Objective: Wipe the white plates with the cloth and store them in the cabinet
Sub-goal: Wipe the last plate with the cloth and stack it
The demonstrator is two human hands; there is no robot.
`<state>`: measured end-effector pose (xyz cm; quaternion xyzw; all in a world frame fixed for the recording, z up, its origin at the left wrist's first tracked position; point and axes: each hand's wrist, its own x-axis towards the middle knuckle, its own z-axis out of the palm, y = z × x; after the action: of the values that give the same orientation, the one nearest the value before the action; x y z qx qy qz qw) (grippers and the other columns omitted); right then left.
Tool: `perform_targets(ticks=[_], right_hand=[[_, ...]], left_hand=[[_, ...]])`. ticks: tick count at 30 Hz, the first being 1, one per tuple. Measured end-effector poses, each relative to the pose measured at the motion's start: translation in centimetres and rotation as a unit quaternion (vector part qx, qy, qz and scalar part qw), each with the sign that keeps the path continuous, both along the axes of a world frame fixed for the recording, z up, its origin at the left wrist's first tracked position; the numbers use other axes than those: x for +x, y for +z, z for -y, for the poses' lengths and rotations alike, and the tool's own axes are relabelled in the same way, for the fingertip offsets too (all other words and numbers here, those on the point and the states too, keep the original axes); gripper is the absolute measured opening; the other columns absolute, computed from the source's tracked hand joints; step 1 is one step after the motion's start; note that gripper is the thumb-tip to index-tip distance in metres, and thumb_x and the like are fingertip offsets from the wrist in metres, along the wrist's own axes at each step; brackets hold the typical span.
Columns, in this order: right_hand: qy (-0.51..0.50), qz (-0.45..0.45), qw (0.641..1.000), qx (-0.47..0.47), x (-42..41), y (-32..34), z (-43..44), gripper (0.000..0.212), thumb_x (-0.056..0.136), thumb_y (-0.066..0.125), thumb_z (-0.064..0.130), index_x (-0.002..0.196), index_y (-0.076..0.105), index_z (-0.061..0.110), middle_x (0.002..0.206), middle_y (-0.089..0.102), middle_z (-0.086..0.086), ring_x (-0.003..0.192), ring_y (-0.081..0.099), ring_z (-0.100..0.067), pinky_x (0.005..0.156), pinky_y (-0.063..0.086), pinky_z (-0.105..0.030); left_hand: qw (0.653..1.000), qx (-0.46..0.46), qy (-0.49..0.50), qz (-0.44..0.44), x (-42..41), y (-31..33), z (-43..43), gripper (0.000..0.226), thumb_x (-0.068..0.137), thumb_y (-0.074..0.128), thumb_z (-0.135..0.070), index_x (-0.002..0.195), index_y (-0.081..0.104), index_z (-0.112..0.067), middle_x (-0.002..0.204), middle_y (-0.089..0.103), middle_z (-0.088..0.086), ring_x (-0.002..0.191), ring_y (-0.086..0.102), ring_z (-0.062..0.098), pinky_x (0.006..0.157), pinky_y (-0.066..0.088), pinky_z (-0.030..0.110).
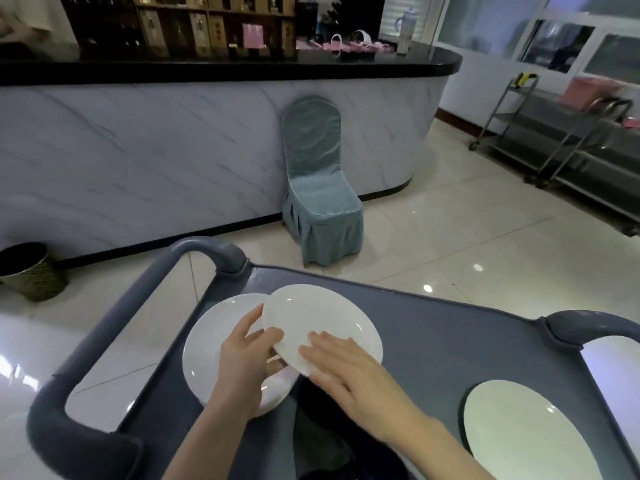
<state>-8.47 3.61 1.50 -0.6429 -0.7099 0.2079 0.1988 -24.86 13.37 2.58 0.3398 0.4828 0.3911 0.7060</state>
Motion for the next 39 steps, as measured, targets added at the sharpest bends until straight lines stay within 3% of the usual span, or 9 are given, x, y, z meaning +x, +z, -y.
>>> perform_targets(ticks=[6, 10, 14, 17, 20, 25, 31, 36, 39], right_hand=[[-0.263, -0.121, 0.956, -0.056, 0.9, -2.6, -3.1, 0.062, 0.099, 0.055, 0.035, 0.155, 0.028, 0.026, 0.161, 0.022, 0.011, 0.149, 0.021, -0.009, 0.119, 0.020, -0.028], [-0.286, -0.308, 0.905, -0.068, -1.7, -4.6, -4.6, 0.052, 0.093, 0.063, 0.012, 0.141, 0.050, 0.029, 0.143, 0.054, 0.011, 0.134, 0.049, -0.009, 0.113, 0.040, -0.036], [-0.334, -0.386, 0.859, -0.041, -4.5, -5.8, -5.0, 0.062, 0.089, 0.064, -0.004, 0.145, 0.047, 0.015, 0.141, 0.054, 0.012, 0.128, 0.053, -0.003, 0.110, 0.042, -0.027], [-0.334, -0.372, 0.865, -0.032, -6.1, -6.4, -5.0, 0.065, 0.089, 0.062, -0.007, 0.147, 0.044, 0.017, 0.148, 0.046, 0.010, 0.135, 0.046, -0.004, 0.112, 0.038, -0.024], [-0.337, -0.326, 0.883, -0.014, -6.9, -6.8, -5.1, 0.067, 0.088, 0.062, -0.007, 0.147, 0.044, 0.020, 0.151, 0.039, 0.013, 0.141, 0.038, -0.005, 0.118, 0.032, -0.030], [-0.323, -0.269, 0.907, -0.009, -7.6, -6.6, -5.4, 0.068, 0.089, 0.061, -0.005, 0.148, 0.043, 0.022, 0.150, 0.033, 0.023, 0.139, 0.031, 0.003, 0.107, 0.024, -0.006], [-0.257, -0.234, 0.937, -0.022, -7.9, -6.6, -6.4, 0.068, 0.090, 0.054, -0.004, 0.141, 0.041, 0.039, 0.137, 0.019, 0.046, 0.146, 0.002, 0.007, 0.113, 0.032, -0.022], [-0.265, -0.262, 0.928, -0.016, -7.1, -7.3, -6.6, 0.070, 0.088, 0.055, -0.007, 0.144, 0.043, 0.032, 0.150, 0.026, 0.031, 0.145, 0.009, 0.011, 0.121, 0.026, -0.032], [-0.242, -0.282, 0.928, -0.018, -6.1, -7.2, -6.1, 0.066, 0.089, 0.059, -0.004, 0.141, 0.046, 0.035, 0.152, 0.031, 0.029, 0.143, 0.016, 0.015, 0.118, 0.026, -0.018]], left_hand=[[1.000, -0.006, 0.020, -0.013, -5.5, -3.2, -3.3, 0.048, 0.086, 0.059, 0.001, 0.121, 0.062, -0.032, 0.122, 0.061, 0.006, 0.107, 0.060, 0.035, 0.069, 0.058, 0.039], [0.999, -0.006, 0.013, -0.029, -7.5, -4.4, -4.0, 0.048, 0.087, 0.059, 0.001, 0.116, 0.061, -0.036, 0.115, 0.063, 0.003, 0.103, 0.061, 0.032, 0.071, 0.057, 0.041], [0.985, 0.094, 0.029, -0.139, -8.6, -5.2, -3.9, 0.050, 0.083, 0.067, -0.007, 0.121, 0.057, -0.037, 0.115, 0.065, -0.006, 0.107, 0.060, 0.019, 0.082, 0.054, 0.039], [0.949, 0.182, 0.040, -0.256, -9.4, -5.8, -3.8, 0.049, 0.085, 0.068, -0.008, 0.128, 0.057, -0.030, 0.118, 0.054, -0.006, 0.102, 0.056, 0.009, 0.082, 0.046, 0.028], [0.938, 0.173, 0.049, -0.295, -9.8, -6.2, -3.6, 0.052, 0.085, 0.068, -0.007, 0.132, 0.055, -0.024, 0.111, 0.045, -0.007, 0.094, 0.054, 0.010, 0.078, 0.042, 0.020], [0.931, 0.164, 0.047, -0.322, -10.5, -7.4, -3.3, 0.056, 0.082, 0.068, -0.001, 0.133, 0.056, -0.022, 0.108, 0.040, -0.009, 0.104, 0.051, 0.016, 0.091, 0.043, 0.026], [0.923, 0.163, 0.028, -0.346, -10.5, -7.6, -3.3, 0.061, 0.083, 0.071, -0.004, 0.139, 0.051, -0.018, 0.115, 0.035, -0.003, 0.113, 0.039, 0.014, 0.105, 0.036, 0.027], [0.911, 0.172, 0.024, -0.375, -10.1, -7.9, -3.1, 0.064, 0.086, 0.070, -0.007, 0.145, 0.045, -0.014, 0.119, 0.034, -0.006, 0.117, 0.037, 0.015, 0.109, 0.037, 0.034], [0.899, 0.174, 0.030, -0.401, -9.8, -7.9, -3.0, 0.065, 0.085, 0.070, -0.006, 0.145, 0.044, -0.011, 0.121, 0.034, -0.005, 0.118, 0.034, 0.014, 0.106, 0.034, 0.031]])
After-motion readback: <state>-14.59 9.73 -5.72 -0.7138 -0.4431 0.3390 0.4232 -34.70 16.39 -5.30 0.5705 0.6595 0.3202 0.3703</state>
